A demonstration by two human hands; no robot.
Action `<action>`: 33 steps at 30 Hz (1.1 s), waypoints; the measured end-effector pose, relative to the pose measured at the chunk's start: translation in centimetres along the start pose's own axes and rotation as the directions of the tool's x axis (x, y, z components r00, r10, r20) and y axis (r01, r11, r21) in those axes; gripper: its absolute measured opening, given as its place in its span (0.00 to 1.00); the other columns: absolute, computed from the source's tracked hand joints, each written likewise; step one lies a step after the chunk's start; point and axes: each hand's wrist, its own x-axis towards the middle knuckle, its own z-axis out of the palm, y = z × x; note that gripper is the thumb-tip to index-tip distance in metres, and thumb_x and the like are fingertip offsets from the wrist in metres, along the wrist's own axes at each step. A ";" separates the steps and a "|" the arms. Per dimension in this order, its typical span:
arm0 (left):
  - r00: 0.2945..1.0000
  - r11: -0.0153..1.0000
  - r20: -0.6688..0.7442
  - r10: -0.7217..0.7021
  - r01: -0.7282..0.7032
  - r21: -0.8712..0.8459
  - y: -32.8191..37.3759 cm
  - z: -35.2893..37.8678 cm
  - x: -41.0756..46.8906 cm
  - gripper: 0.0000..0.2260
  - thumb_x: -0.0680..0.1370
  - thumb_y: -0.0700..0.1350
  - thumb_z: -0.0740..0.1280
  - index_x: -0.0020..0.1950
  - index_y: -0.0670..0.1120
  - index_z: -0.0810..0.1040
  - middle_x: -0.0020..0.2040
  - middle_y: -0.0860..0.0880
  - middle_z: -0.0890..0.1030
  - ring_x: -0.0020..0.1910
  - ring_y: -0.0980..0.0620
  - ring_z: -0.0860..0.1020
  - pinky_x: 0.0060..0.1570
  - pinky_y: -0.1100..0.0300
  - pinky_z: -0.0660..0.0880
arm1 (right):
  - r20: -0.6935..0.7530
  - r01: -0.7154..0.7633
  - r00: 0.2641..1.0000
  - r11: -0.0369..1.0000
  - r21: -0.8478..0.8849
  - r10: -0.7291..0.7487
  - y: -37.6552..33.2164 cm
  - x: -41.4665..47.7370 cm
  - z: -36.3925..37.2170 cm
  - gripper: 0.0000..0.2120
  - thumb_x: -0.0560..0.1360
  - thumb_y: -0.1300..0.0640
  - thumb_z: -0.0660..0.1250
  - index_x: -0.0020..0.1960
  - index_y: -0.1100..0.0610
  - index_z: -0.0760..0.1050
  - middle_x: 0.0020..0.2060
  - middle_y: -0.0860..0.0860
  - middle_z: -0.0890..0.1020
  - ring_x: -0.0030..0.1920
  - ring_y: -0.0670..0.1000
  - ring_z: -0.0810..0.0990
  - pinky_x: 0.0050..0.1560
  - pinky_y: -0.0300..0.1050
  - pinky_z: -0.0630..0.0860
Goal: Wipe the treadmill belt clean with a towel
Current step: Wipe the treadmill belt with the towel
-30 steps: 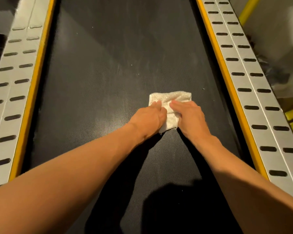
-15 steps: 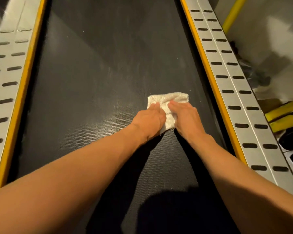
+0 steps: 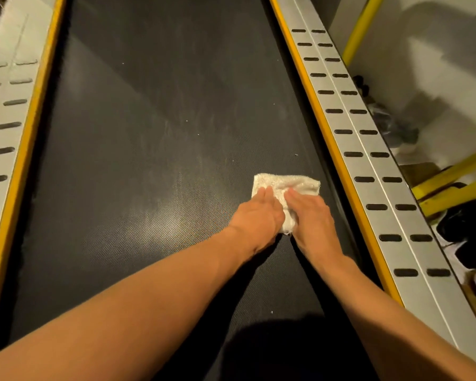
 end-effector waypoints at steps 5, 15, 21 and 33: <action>0.999 0.999 -0.020 0.034 -0.034 0.018 0.1 -1.0 0.6 0.26 0.83 0.41 0.54 0.77 0.37 0.46 0.78 0.37 0.45 0.77 0.42 0.47 0.73 0.52 0.55 | 0.039 0.027 0.999 0.990 -0.137 -0.022 2.3 1.8 -0.5 0.13 0.76 0.62 0.64 0.57 0.49 0.71 0.56 0.52 0.77 0.54 0.52 0.73 0.52 0.45 0.75; 0.995 0.990 -0.018 0.102 -0.099 0.096 3.0 0.4 0.4 0.28 0.82 0.42 0.55 0.76 0.34 0.46 0.77 0.34 0.46 0.77 0.39 0.47 0.74 0.52 0.49 | -0.017 0.009 1.000 0.997 -0.080 -0.010 3.5 -1.8 -0.6 0.23 0.75 0.33 0.57 0.57 0.47 0.77 0.50 0.48 0.81 0.50 0.47 0.80 0.46 0.48 0.78; 0.997 0.997 -0.006 0.077 -0.077 0.024 3.8 0.3 0.4 0.28 0.82 0.41 0.54 0.77 0.35 0.44 0.77 0.35 0.43 0.77 0.39 0.44 0.74 0.49 0.52 | 0.039 -0.173 0.985 0.977 0.126 0.169 3.8 -0.2 -1.3 0.23 0.72 0.67 0.67 0.66 0.57 0.75 0.60 0.44 0.72 0.58 0.46 0.69 0.66 0.55 0.68; 0.981 0.983 -0.134 0.138 -0.119 0.141 2.4 0.6 0.2 0.23 0.83 0.45 0.54 0.76 0.38 0.55 0.77 0.37 0.52 0.76 0.40 0.53 0.75 0.51 0.50 | 0.005 -0.333 0.929 0.831 0.445 0.370 0.6 -2.4 -0.2 0.23 0.70 0.35 0.68 0.59 0.48 0.78 0.55 0.50 0.81 0.55 0.50 0.82 0.58 0.58 0.77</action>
